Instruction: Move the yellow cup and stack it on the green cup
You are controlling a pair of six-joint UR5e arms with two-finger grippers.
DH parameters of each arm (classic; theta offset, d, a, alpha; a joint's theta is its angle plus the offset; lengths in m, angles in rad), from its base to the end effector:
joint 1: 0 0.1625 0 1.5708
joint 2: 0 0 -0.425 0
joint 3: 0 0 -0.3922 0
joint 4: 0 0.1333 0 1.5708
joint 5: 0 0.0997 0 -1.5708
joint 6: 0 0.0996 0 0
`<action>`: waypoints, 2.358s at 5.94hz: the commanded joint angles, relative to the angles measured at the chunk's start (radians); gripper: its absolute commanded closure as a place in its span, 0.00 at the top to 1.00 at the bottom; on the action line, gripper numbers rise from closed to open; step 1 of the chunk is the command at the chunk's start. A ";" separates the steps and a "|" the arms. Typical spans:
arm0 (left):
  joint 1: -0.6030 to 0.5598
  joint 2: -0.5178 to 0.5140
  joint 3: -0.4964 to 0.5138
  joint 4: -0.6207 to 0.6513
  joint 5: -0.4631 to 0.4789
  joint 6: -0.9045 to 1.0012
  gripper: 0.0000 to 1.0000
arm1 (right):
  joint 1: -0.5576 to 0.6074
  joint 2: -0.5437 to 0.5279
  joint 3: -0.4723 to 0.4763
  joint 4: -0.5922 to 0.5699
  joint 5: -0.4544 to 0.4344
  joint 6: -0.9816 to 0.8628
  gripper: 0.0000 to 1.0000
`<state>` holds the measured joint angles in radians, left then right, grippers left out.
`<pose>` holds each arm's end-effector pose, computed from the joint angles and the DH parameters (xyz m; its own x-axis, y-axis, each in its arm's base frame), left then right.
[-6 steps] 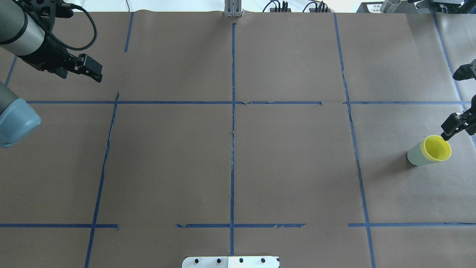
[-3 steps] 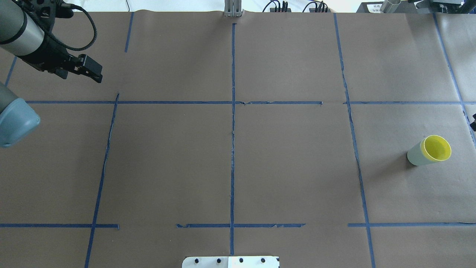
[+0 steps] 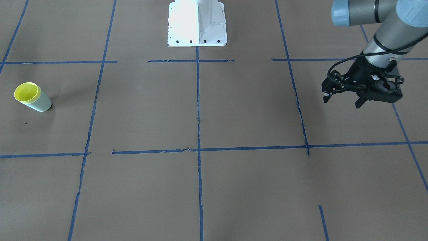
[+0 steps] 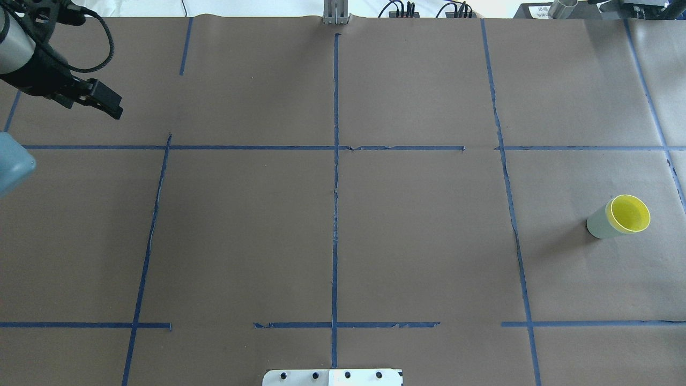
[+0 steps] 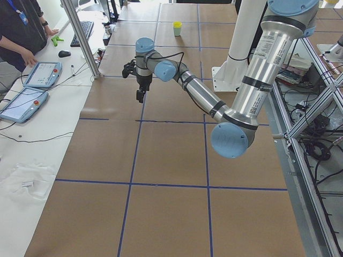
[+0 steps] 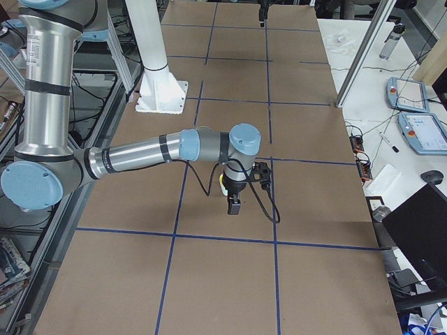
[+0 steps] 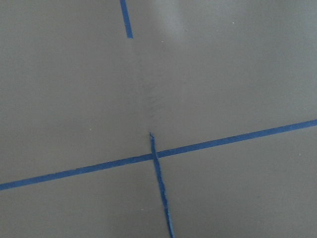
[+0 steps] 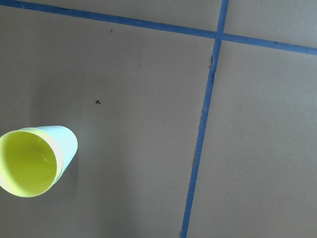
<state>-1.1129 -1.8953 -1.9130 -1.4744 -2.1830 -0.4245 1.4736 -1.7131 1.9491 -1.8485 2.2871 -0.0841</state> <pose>0.1845 -0.5464 0.3376 0.6972 0.2723 -0.6631 -0.0932 0.9516 0.2927 0.0271 -0.4222 0.5707 0.7425 -0.1293 0.6572 0.1599 0.9870 0.0136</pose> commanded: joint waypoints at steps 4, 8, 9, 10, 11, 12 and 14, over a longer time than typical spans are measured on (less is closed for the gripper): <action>-0.431 0.167 0.235 0.160 -0.069 0.688 1.00 | 0.031 -0.017 -0.001 0.000 0.002 0.004 1.00; -0.469 0.352 0.276 0.009 -0.083 0.655 1.00 | 0.031 -0.019 -0.001 0.000 0.003 0.004 1.00; -0.467 0.352 0.302 0.011 -0.089 0.648 1.00 | 0.031 -0.020 -0.001 0.000 0.003 0.006 1.00; -0.469 0.351 0.305 0.023 -0.087 0.648 1.00 | 0.031 -0.020 -0.002 0.000 0.002 0.006 1.00; -0.469 0.349 0.295 0.026 -0.087 0.647 1.00 | 0.031 -0.022 -0.001 0.000 0.003 0.006 1.00; -0.469 0.351 0.290 0.023 -0.086 0.648 1.00 | 0.031 -0.022 -0.002 0.000 0.003 0.004 1.00; -0.464 0.349 0.287 0.017 -0.080 0.655 1.00 | 0.031 -0.023 0.001 0.000 0.003 0.004 1.00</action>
<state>-1.5793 -1.5452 -1.6242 -1.4544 -2.2641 0.2272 1.5048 -1.7355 1.9483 -1.8484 2.2902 -0.0797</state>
